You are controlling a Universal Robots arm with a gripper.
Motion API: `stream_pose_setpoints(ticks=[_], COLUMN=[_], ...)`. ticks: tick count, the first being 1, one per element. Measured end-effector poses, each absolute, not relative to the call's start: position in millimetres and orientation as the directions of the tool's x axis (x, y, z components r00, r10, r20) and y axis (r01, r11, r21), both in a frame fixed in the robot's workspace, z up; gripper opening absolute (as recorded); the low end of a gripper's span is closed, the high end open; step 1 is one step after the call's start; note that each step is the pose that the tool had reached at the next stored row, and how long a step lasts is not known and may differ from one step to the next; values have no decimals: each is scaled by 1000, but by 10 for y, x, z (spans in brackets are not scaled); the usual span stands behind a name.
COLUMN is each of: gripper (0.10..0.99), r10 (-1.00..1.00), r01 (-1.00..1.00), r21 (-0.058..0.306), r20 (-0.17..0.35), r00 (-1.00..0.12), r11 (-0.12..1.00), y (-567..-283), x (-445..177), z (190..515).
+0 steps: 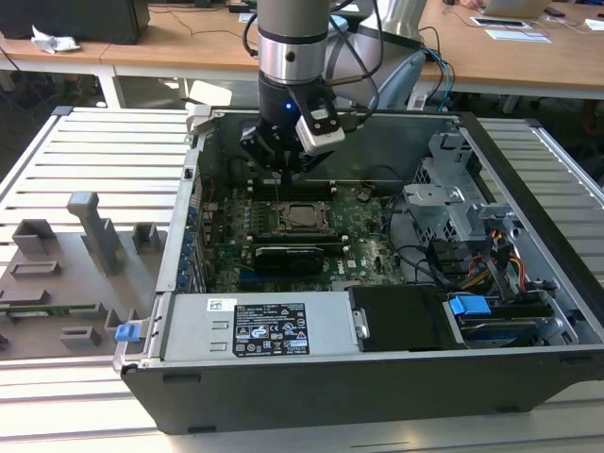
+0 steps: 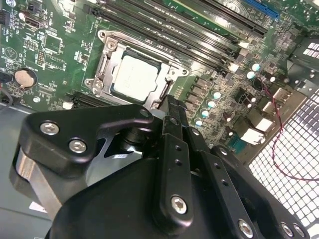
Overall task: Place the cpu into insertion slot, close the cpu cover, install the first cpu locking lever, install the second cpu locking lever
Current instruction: 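Install the first cpu locking lever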
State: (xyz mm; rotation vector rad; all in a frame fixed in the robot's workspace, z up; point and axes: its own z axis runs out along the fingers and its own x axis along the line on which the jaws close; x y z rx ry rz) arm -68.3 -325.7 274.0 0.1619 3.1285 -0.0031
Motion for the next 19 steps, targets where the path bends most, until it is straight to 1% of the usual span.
stream_pose_setpoints(ticks=[6,13,19], gripper=[110,110,110], r10=[103,103,103], r01=[103,103,103], r21=[-2,-2,-2], r20=[-9,-9,-9], r00=[-995,-995,-995], r11=[995,995,995], y=[-3221,-3061,-2992], x=[-708,-709,-724], z=[2740,2740,2741])
